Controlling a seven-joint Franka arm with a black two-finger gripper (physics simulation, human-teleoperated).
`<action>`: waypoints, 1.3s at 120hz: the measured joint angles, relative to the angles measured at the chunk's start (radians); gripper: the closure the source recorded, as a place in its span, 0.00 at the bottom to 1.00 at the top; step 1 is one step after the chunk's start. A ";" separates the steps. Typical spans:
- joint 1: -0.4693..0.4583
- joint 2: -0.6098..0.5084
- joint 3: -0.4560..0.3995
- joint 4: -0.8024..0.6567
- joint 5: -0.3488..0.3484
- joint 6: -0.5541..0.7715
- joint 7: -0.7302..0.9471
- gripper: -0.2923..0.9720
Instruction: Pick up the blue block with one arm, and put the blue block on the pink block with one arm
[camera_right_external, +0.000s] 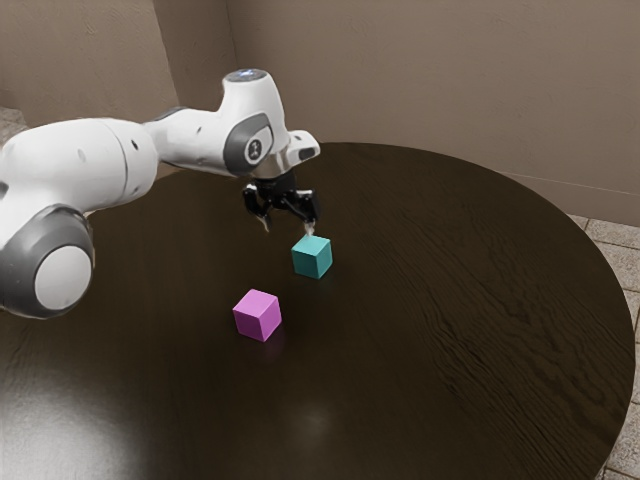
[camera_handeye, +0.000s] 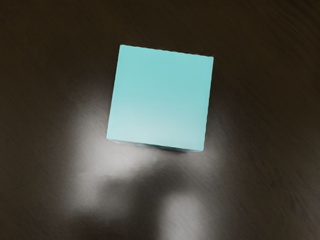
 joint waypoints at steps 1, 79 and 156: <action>0.005 0.011 -0.006 0.018 0.002 -0.005 0.000 0.25; 0.147 0.541 -0.233 0.788 0.147 -0.287 0.226 0.25; 0.130 0.633 -0.250 0.892 0.150 -0.269 0.283 0.25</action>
